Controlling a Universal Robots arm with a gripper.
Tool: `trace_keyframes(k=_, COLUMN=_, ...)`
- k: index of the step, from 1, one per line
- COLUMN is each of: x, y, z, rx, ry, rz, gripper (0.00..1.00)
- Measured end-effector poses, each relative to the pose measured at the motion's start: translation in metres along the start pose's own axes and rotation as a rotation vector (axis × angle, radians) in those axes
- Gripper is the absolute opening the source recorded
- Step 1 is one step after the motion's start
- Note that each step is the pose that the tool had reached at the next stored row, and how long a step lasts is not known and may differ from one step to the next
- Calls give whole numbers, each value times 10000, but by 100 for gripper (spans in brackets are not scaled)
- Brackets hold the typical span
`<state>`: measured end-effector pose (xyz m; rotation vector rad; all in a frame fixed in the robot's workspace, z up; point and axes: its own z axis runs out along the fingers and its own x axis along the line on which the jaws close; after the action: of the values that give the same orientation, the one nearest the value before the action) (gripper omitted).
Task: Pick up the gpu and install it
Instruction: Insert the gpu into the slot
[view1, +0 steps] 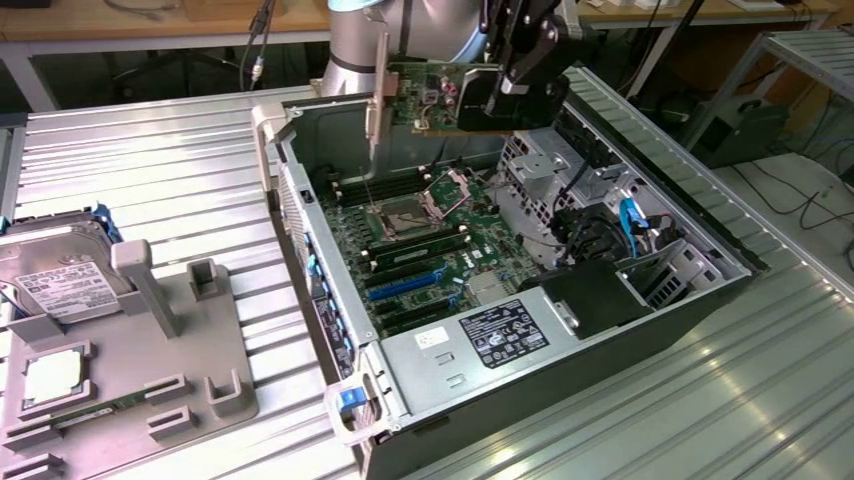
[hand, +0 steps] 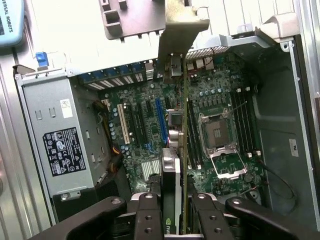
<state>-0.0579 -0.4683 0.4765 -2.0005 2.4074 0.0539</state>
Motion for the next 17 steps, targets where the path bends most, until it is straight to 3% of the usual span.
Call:
trace_keyframes(k=3, x=-1, y=-1, z=3, rx=3, ry=5, rz=-324, gripper=28)
trace_keyframes(k=8, x=-1, y=-4, z=27, rx=64, ry=-3, rz=-456, gripper=28)
trace_keyframes(k=17, x=-1, y=-16, z=60, rx=67, ry=-3, rz=-569, gripper=28)
